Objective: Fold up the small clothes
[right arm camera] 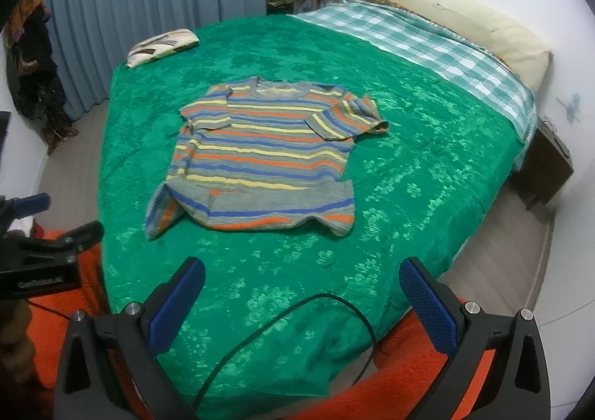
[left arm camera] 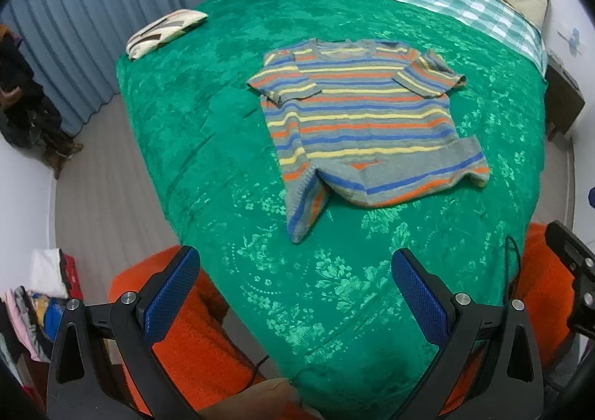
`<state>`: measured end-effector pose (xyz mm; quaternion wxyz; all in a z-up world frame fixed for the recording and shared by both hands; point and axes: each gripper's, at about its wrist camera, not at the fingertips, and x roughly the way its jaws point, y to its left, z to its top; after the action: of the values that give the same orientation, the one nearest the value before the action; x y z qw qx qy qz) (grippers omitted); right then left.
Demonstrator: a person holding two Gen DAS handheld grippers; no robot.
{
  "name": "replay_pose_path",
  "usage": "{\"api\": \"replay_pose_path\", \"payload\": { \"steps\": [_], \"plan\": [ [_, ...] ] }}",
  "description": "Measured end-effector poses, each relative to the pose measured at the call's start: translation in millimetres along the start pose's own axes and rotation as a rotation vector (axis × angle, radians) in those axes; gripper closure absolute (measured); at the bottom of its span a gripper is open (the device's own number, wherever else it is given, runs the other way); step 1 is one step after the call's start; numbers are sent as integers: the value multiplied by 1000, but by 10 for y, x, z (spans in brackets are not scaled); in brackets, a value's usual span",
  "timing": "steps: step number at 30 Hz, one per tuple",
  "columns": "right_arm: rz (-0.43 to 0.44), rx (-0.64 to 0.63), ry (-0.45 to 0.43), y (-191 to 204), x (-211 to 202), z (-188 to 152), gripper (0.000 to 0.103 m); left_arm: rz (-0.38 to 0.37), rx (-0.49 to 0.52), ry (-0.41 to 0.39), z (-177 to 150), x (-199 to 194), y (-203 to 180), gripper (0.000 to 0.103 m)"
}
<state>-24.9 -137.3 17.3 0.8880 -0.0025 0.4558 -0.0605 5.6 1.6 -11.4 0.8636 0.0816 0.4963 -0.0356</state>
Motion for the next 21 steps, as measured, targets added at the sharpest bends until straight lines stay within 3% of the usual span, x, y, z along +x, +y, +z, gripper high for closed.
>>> {"api": "replay_pose_path", "payload": {
  "steps": [6, 21],
  "plan": [
    [-68, 8, 13, -53, 49, -15, 0, 16, 24, -9, -5, 21, -24, 0],
    [-87, 1, 46, -54, 128, -35, 0, 14, 8, 16, -14, 73, 5, 1]
  ]
}}
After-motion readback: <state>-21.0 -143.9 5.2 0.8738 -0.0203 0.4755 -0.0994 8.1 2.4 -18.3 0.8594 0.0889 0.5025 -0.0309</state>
